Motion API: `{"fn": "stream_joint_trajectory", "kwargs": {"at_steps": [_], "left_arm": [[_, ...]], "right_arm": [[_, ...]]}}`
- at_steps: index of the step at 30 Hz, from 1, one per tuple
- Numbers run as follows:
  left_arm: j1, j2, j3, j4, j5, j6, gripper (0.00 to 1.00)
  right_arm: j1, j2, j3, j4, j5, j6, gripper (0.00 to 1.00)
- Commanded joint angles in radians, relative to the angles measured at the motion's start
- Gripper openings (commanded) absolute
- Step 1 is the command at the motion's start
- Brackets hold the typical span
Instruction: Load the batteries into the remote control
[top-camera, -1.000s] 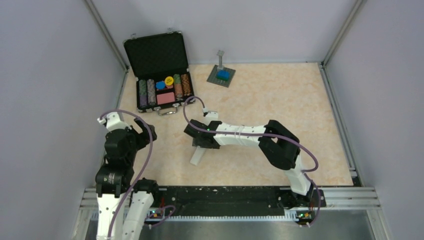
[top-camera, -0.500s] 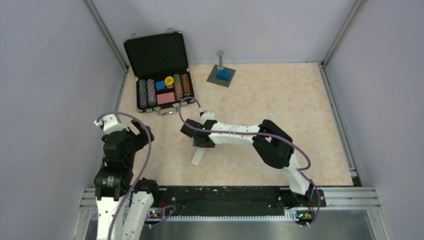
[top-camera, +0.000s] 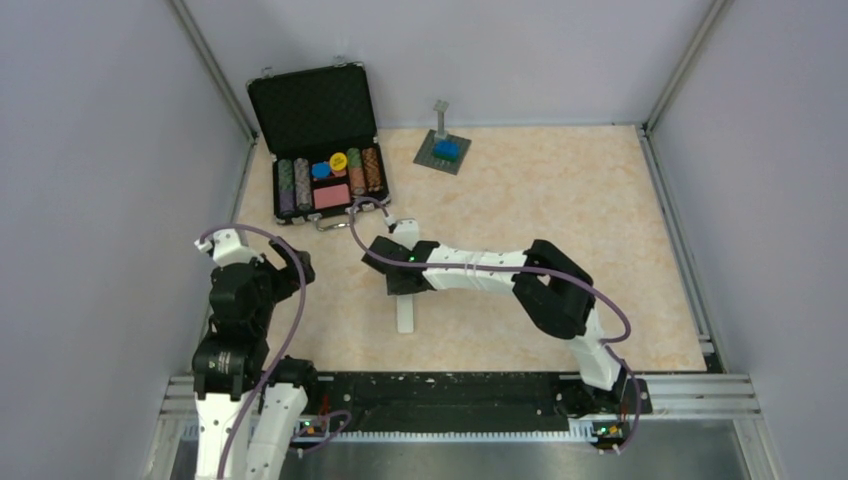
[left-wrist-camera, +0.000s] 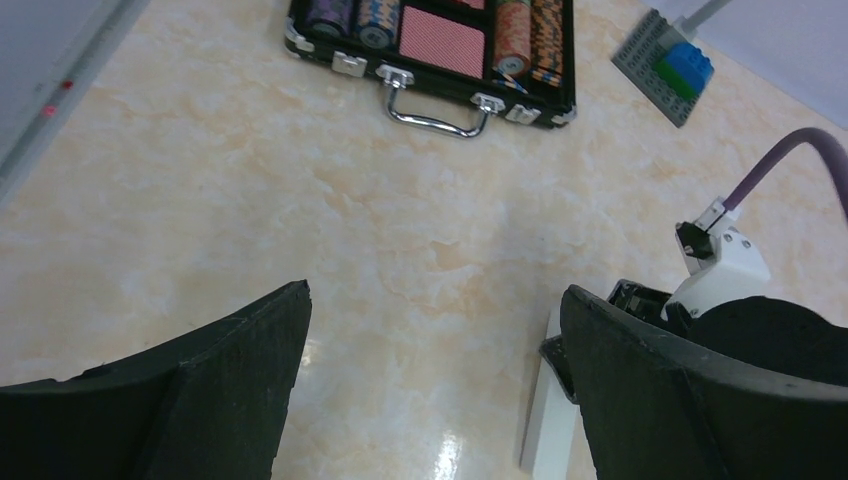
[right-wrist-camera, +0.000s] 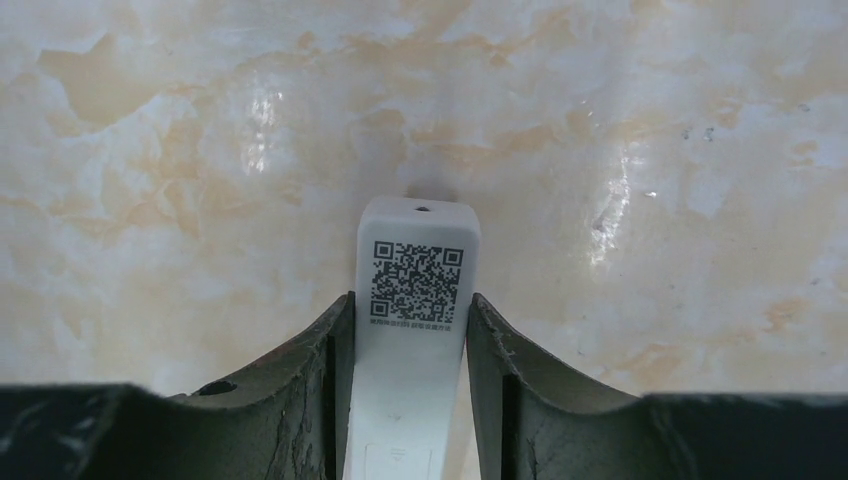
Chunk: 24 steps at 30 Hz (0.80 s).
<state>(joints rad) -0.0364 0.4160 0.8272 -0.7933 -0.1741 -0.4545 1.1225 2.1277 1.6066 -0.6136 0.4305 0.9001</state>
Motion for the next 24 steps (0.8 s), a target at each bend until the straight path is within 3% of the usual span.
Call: {"fn": "stream_joint_trajectory", "kwargs": {"at_steps": [1,6,9,13,17,21,24], "left_arm": [[-0.002,-0.016,-0.049,0.107,0.11,-0.068,0.99],[-0.002,-0.046,-0.092,0.208,0.165,-0.122,0.99],[-0.002,-0.021,-0.092,0.247,0.289,-0.116,0.99],[-0.002,0.014,-0.125,0.417,0.633,-0.115,0.99],[-0.002,0.086,-0.141,0.622,0.957,-0.206,0.99],[-0.003,0.188,-0.128,0.762,1.14,-0.299,0.99],[-0.013,0.255,-0.122,0.859,1.194,-0.384,0.99]], "right_arm": [[-0.033,-0.206,-0.072,0.144,-0.057,-0.168,0.33],[-0.11,-0.361,-0.154,0.231,-0.17,-0.252,0.32],[-0.152,-0.44,-0.164,0.253,-0.215,-0.298,0.32],[-0.197,-0.52,-0.134,0.263,-0.324,-0.362,0.32],[-0.224,-0.579,-0.085,0.279,-0.461,-0.411,0.32],[-0.224,-0.61,-0.033,0.315,-0.612,-0.423,0.32],[-0.224,-0.625,-0.018,0.374,-0.707,-0.389,0.32]]}}
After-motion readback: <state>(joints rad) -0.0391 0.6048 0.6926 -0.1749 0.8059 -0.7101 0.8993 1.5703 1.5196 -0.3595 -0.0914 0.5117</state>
